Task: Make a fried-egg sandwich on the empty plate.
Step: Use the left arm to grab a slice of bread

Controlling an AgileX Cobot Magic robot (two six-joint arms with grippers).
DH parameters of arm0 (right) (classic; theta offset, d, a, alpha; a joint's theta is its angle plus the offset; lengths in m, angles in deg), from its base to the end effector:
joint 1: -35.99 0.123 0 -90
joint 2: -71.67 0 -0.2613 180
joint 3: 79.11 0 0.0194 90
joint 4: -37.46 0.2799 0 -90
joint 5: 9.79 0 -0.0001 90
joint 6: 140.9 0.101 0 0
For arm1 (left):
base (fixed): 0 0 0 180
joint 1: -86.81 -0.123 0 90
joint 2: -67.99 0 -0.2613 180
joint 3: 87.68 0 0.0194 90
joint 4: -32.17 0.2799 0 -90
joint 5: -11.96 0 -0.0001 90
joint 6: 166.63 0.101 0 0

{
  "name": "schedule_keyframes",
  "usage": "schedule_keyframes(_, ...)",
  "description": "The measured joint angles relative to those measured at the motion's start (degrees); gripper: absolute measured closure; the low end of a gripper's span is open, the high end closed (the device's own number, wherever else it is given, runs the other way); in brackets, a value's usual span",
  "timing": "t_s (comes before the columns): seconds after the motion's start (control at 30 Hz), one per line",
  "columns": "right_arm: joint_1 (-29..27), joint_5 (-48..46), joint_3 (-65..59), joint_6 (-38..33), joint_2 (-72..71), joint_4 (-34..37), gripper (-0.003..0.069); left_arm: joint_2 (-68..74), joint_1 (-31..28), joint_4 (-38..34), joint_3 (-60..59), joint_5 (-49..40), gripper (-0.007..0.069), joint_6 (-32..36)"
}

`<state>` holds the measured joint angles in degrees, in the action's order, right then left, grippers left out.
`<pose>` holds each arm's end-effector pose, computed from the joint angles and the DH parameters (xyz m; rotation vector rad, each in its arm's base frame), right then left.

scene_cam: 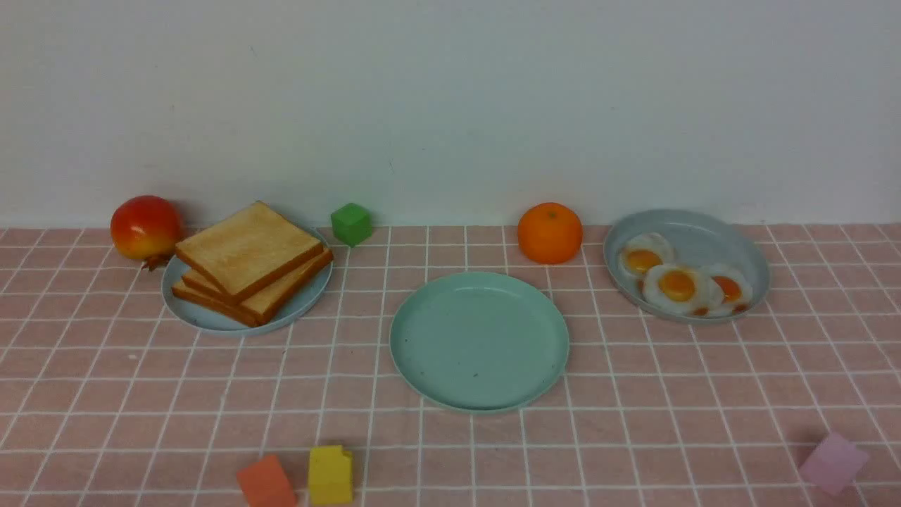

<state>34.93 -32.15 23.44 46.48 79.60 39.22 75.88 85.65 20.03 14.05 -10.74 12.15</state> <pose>0.1148 -0.0009 0.1701 0.1571 1.8750 0.1062 0.1148 -0.0059 0.1651 -0.1693 1.8888 -0.2111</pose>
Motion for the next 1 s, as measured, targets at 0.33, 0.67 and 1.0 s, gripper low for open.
schedule_keyframes(0.33,0.0,0.0,0.0,0.0,0.0,0.0,0.0419,0.0,0.0,0.0,0.0,0.0,0.0386,0.0)
schedule_keyframes(0.67,0.0,0.0,0.0,0.0,0.0,0.0,0.0419,0.0,0.0,-4.9,-0.1,5.1,0.0386,-2.7)
schedule_keyframes(1.0,0.0,0.0,0.0,0.0,0.0,0.0,0.0419,0.0,0.0,-33.1,0.2,20.1,0.0401,-15.3)
